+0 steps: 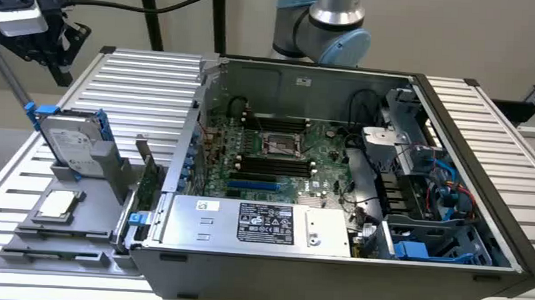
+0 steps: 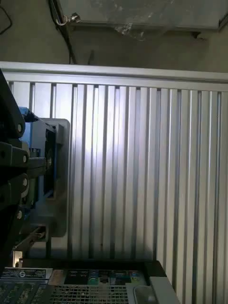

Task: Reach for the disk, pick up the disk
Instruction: 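Pick up the disk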

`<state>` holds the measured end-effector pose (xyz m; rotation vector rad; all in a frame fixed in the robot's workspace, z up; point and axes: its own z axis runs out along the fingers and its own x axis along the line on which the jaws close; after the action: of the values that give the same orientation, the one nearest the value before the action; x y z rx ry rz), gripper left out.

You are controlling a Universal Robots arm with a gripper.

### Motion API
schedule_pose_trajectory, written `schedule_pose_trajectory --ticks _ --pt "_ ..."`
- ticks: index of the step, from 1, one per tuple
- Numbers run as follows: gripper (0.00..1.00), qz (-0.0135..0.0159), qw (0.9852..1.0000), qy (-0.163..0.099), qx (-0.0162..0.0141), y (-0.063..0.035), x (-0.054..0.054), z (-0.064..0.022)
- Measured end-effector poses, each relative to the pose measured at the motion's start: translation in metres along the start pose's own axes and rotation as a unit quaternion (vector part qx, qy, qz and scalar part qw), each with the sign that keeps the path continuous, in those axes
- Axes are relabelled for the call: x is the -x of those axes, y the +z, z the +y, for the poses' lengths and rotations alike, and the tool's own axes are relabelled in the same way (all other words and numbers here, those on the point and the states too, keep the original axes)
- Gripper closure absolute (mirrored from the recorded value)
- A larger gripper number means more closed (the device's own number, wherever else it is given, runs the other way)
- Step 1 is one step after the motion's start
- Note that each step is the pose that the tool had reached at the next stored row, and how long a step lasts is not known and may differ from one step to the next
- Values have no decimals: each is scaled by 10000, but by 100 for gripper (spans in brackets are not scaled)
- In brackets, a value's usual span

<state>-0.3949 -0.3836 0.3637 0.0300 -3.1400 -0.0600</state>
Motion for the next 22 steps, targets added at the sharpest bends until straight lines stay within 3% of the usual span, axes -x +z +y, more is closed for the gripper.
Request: schedule_pose_trajectory --ticks 15,22 --pt "89 1 10000 0 0 -1 -5 -11" --pt "89 1 10000 0 0 -1 -178 -83"
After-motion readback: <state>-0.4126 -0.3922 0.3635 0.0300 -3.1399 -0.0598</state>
